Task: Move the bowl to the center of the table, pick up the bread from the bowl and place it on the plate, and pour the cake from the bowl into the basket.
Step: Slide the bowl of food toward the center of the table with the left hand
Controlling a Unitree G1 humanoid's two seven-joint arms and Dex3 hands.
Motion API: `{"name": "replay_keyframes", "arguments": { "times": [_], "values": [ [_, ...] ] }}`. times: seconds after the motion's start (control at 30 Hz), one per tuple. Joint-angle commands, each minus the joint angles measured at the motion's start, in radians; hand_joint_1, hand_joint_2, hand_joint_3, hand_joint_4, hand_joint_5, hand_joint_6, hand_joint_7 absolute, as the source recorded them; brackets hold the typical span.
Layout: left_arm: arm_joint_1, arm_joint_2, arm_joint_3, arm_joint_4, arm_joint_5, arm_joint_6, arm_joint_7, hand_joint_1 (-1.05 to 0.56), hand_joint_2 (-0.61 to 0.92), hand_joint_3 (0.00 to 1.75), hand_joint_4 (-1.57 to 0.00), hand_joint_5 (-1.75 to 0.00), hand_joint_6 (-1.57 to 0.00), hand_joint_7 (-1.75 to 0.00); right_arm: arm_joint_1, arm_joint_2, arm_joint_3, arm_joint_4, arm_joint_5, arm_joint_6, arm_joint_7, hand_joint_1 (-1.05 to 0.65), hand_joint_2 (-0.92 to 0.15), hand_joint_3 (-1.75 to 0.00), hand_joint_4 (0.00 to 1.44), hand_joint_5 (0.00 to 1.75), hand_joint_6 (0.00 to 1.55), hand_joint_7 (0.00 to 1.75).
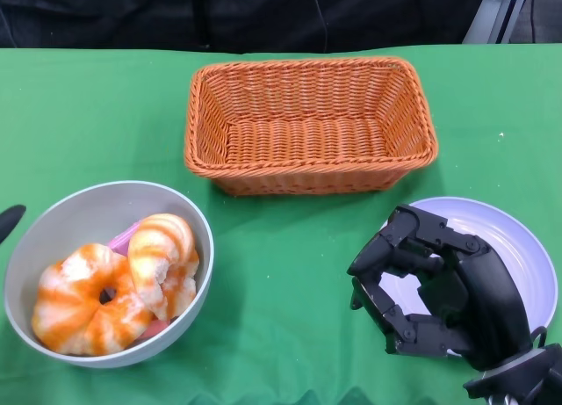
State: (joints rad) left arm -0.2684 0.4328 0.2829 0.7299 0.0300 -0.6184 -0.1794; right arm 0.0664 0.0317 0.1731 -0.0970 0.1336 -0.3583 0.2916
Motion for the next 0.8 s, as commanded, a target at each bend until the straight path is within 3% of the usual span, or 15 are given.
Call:
{"name": "replay_keyframes", "arguments": {
  "times": [0.03, 0.3, 0.8],
  "values": [
    [0.002, 0.039, -0.031, -0.001, 0.068, 0.011, 0.068, -0.76, 0.92, 0.36, -0.16, 0.0, -0.24, 0.0, -0.002, -0.007, -0.003, 0.002, 0.003, -0.006, 0.0, -0.09, -0.51, -1.01, 0.74, 1.59, 0.69, 1.22],
    [0.023, 0.044, -0.1, -0.033, 0.17, 0.073, 0.143, -0.76, 0.92, 0.35, -0.15, -0.01, -0.21, 0.0, 0.002, -0.005, 0.001, -0.002, 0.002, -0.007, 0.001, -0.09, -0.5, -1.02, 0.74, 1.58, 0.7, 1.21],
    [0.024, 0.019, -0.152, -0.031, 0.116, 0.126, 0.1, -0.72, 0.92, 0.37, -0.21, -0.02, -0.24, -0.01, -0.006, -0.001, 0.001, 0.019, 0.007, -0.022, 0.009, -0.07, -0.48, -1.05, 0.75, 1.58, 0.7, 1.22]
  ]
}}
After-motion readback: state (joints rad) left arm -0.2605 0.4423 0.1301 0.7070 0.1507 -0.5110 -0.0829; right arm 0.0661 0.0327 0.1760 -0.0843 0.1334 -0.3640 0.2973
